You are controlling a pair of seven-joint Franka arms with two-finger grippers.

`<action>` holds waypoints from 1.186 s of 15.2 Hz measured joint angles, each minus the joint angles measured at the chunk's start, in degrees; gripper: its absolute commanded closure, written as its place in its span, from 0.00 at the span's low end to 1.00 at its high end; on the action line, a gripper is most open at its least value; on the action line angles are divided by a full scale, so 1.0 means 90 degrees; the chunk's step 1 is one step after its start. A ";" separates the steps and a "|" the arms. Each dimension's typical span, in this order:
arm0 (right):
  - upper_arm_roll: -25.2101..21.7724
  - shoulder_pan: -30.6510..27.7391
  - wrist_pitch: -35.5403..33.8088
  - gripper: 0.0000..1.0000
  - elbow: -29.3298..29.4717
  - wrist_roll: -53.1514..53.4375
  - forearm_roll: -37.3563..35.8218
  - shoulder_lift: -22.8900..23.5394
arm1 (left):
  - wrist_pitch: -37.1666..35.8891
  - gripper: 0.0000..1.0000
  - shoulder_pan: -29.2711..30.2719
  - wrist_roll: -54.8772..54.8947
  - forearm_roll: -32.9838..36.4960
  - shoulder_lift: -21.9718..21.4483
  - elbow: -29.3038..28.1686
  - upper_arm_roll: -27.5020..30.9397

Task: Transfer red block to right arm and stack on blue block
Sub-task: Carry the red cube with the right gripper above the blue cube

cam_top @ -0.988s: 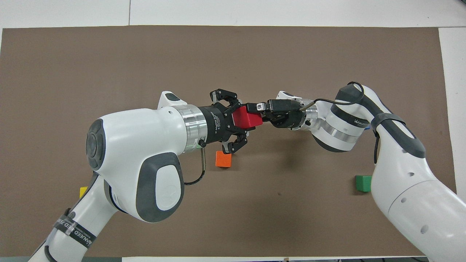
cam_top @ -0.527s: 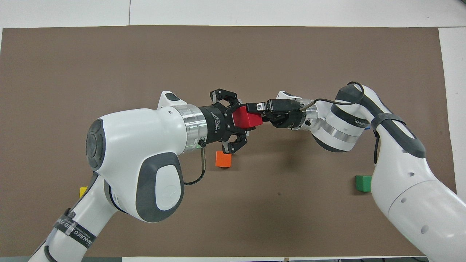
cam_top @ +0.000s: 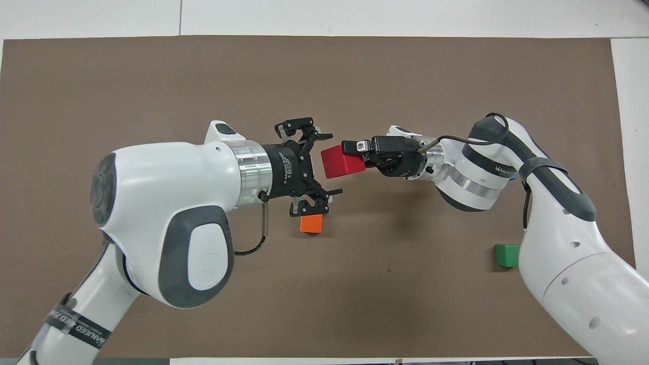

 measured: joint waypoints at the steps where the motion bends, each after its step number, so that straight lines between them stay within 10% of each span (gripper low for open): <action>1: -0.0004 -0.0001 0.0142 1.00 0.0001 0.0098 0.0000 -0.0073 | -0.0469 0.00 0.0270 0.0224 0.0001 -0.0162 0.0032 0.0014; 8: -0.0054 -0.0236 0.2096 1.00 0.0032 0.1469 -0.0775 -0.1010 | -0.2381 0.00 0.1592 0.2488 0.0831 -0.0532 0.0003 0.0140; 13: -0.0091 -0.1036 0.3630 1.00 0.0154 0.3425 -0.3710 -0.2040 | -0.2463 0.00 0.1661 0.2842 0.2671 -0.0561 -0.0178 0.0123; 18: -0.0134 -0.1950 0.3798 1.00 0.0538 0.4382 -0.6968 -0.2520 | -0.2669 0.00 0.2429 0.5957 0.2989 -0.0622 -0.0226 0.0197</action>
